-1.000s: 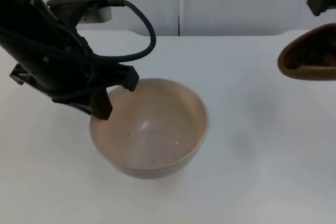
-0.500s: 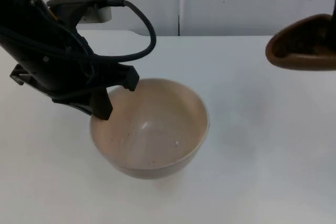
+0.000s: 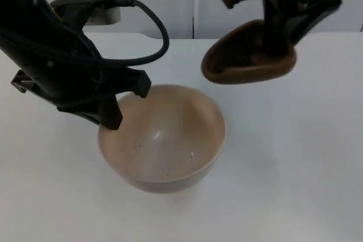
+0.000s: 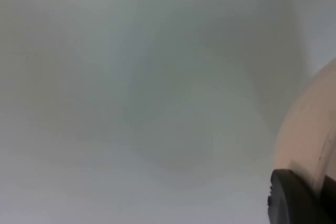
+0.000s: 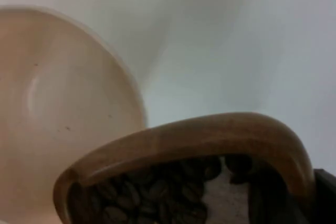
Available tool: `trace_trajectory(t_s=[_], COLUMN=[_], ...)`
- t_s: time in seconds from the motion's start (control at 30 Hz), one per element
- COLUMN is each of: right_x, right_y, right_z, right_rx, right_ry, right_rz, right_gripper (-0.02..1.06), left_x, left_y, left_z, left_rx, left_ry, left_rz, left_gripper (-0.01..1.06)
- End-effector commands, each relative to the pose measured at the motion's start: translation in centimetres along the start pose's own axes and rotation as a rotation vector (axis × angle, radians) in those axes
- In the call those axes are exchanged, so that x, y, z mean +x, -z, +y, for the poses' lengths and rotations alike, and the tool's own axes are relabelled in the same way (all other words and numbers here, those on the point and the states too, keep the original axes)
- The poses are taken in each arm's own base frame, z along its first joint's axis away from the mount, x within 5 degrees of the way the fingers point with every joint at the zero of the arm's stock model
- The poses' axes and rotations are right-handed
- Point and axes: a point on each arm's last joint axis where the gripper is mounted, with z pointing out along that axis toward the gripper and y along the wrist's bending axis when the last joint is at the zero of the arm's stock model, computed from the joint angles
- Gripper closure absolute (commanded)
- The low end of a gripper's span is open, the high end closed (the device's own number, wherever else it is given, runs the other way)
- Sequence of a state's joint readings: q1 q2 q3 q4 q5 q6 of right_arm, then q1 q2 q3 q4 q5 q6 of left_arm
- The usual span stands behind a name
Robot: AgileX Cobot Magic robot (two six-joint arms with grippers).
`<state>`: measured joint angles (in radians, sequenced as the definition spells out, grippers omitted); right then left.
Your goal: Pick up the bowl with the left hand and pour the coffee beans from the cup into the bowl with the right hand.
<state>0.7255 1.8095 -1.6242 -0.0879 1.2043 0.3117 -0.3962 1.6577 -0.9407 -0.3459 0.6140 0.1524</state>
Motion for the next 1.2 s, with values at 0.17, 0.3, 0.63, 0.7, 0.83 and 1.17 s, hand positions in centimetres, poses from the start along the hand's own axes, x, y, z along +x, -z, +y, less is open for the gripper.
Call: trace_trajectory(t_s=[0.17, 0.3, 0.63, 0.7, 0.83, 1.17], right_x=[-0.5, -0.5, -0.5, -0.4, -0.3, 0.0], right_y=[-1.2, -1.1, -0.8, -0.5, -0.2, 1.1], right_z=[2.9, 3.1, 3.5, 4.3, 5.1, 7.6], right_rx=[0.091, 0.103, 0.212, 0.253, 0.301, 0.441], right_ry=[0.079, 0.087, 0.144, 0.179, 0.219, 0.366], right_rz=[-0.016, -0.023, -0.082, -0.113, -0.162, -0.305], right_gripper=[1.05, 1.05, 1.05, 1.05, 1.05, 1.05], left_x=[0.0, -0.1, -0.1, -0.1, -0.1, -0.1], left_y=[0.3, 0.3, 0.3, 0.3, 0.3, 0.3], left_z=[-0.1, -0.1, -0.2, -0.2, -0.2, -0.2], left_rx=[0.012, 0.014, 0.022, 0.022, 0.022, 0.022], left_ry=[0.016, 0.020, 0.031, 0.031, 0.031, 0.031], left_rz=[-0.010, -0.015, -0.016, -0.016, -0.016, -0.016], left_gripper=[1.05, 1.05, 1.05, 1.05, 1.05, 1.05])
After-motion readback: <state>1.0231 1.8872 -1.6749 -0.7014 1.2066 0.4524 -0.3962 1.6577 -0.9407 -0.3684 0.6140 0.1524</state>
